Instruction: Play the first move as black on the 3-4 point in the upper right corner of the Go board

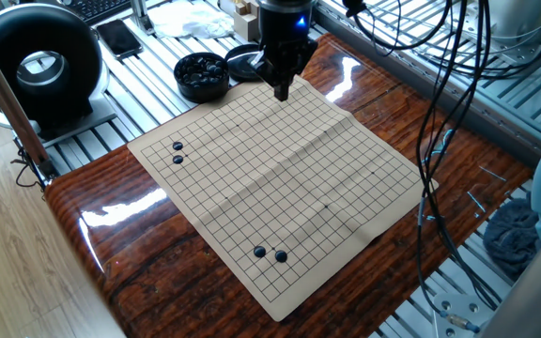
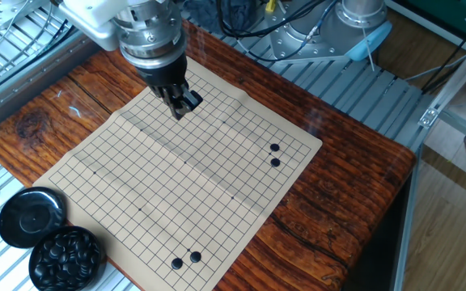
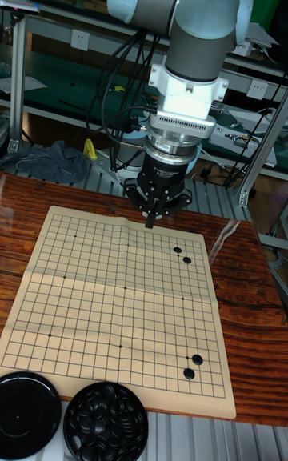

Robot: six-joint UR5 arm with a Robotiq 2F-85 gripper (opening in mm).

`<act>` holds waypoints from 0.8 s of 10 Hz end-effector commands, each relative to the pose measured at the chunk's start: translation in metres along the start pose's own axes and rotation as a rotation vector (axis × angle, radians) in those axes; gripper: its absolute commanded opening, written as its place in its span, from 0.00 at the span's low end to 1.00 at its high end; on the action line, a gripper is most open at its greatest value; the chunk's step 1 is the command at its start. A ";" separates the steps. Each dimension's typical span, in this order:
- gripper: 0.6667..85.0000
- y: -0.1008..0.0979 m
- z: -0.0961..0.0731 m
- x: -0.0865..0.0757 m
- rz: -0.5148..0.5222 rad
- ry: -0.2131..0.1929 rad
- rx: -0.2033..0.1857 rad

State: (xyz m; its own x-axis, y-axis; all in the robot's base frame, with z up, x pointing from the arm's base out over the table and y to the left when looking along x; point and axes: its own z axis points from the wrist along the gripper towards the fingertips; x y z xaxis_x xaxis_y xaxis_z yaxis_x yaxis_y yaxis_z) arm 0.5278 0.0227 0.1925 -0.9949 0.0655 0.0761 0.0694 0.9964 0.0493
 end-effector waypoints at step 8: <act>0.01 0.002 -0.005 -0.041 0.195 -0.156 -0.023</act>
State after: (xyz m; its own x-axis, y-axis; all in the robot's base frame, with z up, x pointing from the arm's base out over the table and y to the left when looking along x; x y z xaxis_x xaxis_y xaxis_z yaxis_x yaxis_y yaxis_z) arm 0.5446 0.0194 0.1919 -0.9850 0.1716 0.0159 0.1721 0.9843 0.0386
